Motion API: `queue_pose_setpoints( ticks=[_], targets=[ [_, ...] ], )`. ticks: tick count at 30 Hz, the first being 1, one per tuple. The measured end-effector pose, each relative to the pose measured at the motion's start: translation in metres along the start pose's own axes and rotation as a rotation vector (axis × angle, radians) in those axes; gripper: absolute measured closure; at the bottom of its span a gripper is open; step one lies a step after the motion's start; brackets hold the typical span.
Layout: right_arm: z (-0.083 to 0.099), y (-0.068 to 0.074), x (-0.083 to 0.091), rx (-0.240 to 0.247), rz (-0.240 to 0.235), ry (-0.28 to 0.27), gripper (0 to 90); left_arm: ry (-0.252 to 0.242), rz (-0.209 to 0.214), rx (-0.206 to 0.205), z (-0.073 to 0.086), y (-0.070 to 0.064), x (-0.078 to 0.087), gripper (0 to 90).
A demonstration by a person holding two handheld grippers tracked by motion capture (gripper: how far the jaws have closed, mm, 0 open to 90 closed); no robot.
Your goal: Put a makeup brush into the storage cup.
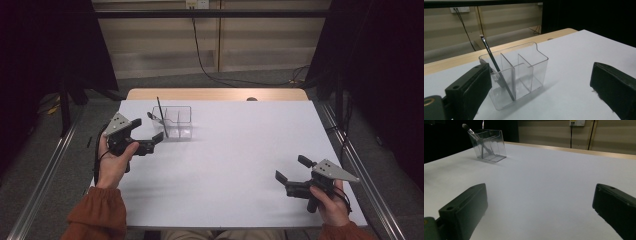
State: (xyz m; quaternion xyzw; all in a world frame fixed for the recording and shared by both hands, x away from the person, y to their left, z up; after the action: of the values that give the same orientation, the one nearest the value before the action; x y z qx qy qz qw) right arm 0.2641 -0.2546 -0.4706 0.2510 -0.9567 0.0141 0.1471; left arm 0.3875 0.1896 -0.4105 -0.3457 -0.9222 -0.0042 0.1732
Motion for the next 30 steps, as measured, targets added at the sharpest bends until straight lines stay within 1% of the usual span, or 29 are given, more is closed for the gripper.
queue_pose_setpoints(
  ticks=[3, 4, 8, 11, 14, 17, 19, 20, 22, 26, 29, 30],
  targets=[
    [0.000, 0.000, 0.000, 0.003, 0.001, 0.000, 0.0, -0.005, 0.018, 0.005, 0.003, -0.004, 0.005, 3.7],
    [0.000, 0.000, 0.000, 0.007, 0.000, 0.003, 0.0, 0.000, 0.014, -0.006, 0.004, -0.005, 0.007, 3.7],
    [0.000, 0.000, 0.001, 0.003, 0.003, 0.000, 0.0, -0.017, -0.001, -0.038, 0.009, -0.008, 0.016, 4.0],
    [0.000, 0.000, 0.001, 0.000, 0.005, 0.000, 0.0, -0.016, 0.001, -0.010, 0.016, -0.009, 0.022, 3.9],
    [0.001, 0.000, 0.001, 0.006, 0.005, 0.000, 0.0, -0.033, -0.008, 0.028, 0.023, -0.010, 0.028, 3.8],
    [0.001, 0.000, 0.001, 0.007, 0.005, 0.002, 0.0, -0.038, -0.010, 0.028, 0.029, -0.014, 0.033, 3.7],
    [0.001, 0.000, 0.001, 0.008, 0.004, 0.000, 0.0, -0.037, 0.001, 0.032, 0.033, -0.018, 0.035, 3.7],
    [0.001, 0.001, 0.001, 0.007, 0.004, 0.001, 0.0, -0.035, 0.002, 0.024, 0.034, -0.019, 0.036, 3.8],
    [0.001, 0.000, 0.001, 0.007, 0.005, 0.000, 0.0, -0.036, 0.007, 0.023, 0.036, -0.023, 0.038, 3.8],
    [0.001, 0.000, 0.003, 0.006, 0.007, -0.002, 0.0, -0.040, 0.002, 0.018, 0.040, -0.026, 0.044, 3.7],
    [0.001, 0.000, 0.004, 0.004, 0.012, -0.003, 0.0, -0.039, -0.002, 0.023, 0.045, -0.028, 0.047, 3.8],
    [0.001, 0.000, 0.004, 0.005, 0.014, -0.002, 0.0, -0.036, 0.002, 0.022, 0.046, -0.028, 0.049, 3.8]
  ],
)
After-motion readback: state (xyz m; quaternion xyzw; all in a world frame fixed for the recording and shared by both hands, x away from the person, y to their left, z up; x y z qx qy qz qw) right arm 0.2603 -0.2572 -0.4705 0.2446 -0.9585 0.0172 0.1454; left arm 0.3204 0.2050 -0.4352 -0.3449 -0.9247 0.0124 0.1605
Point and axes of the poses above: each handheld gripper's, and its own axes: x roughly backward along the jaws, z roughly out of its underside, y roughly to its left, the point moved 6 cm from there along -x, roughly forward along the jaws, and after that the axes turned 4 degrees about x, right-handed, at the moved point
